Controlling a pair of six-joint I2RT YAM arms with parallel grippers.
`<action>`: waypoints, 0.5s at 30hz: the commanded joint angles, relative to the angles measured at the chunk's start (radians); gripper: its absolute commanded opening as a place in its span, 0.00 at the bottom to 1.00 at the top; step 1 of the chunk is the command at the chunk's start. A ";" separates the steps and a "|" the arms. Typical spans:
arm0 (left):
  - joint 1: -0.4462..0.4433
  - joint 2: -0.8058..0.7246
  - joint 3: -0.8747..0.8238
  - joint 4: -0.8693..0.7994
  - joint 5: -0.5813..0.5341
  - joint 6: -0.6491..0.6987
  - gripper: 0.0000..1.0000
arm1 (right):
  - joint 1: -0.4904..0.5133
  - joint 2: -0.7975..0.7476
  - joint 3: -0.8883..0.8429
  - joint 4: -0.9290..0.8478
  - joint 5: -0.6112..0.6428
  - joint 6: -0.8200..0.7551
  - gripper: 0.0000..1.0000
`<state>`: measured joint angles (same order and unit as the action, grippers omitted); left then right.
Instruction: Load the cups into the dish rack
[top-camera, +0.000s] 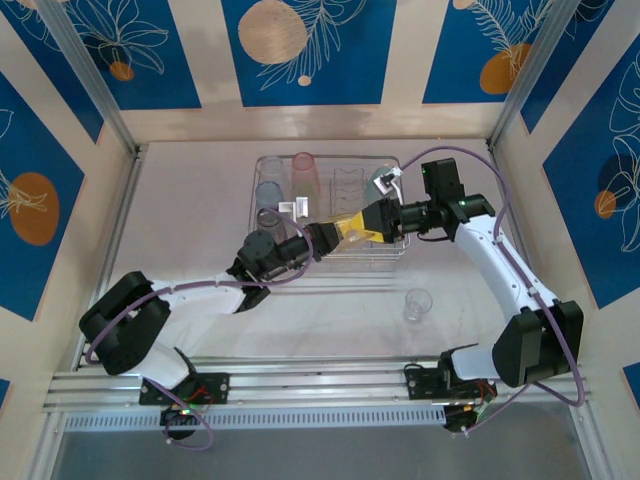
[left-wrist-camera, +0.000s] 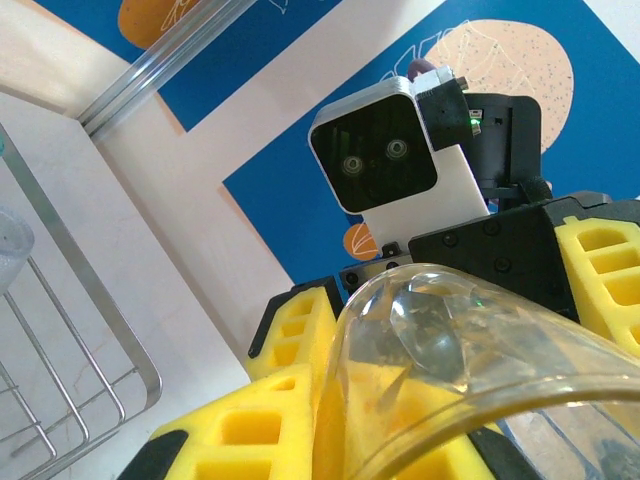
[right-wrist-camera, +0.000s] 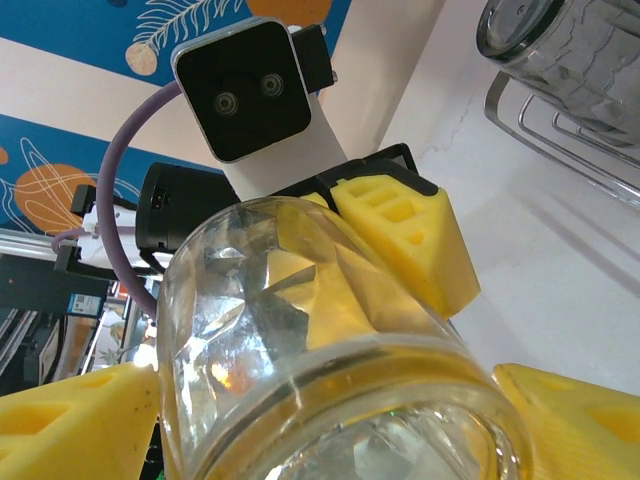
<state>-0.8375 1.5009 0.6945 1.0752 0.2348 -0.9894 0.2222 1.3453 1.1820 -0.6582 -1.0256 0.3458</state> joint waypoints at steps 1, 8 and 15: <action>0.006 0.004 0.019 0.048 0.018 -0.007 0.00 | 0.003 0.025 0.025 -0.001 0.003 -0.006 0.85; 0.006 0.004 0.024 0.032 0.019 0.000 0.00 | 0.005 0.037 0.024 0.008 -0.009 -0.009 0.84; 0.004 0.013 0.033 0.030 0.031 -0.006 0.00 | 0.005 0.050 0.031 0.007 -0.029 -0.018 0.79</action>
<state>-0.8349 1.5085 0.6949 1.0538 0.2352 -0.9932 0.2222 1.3800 1.1885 -0.6464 -1.0428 0.3420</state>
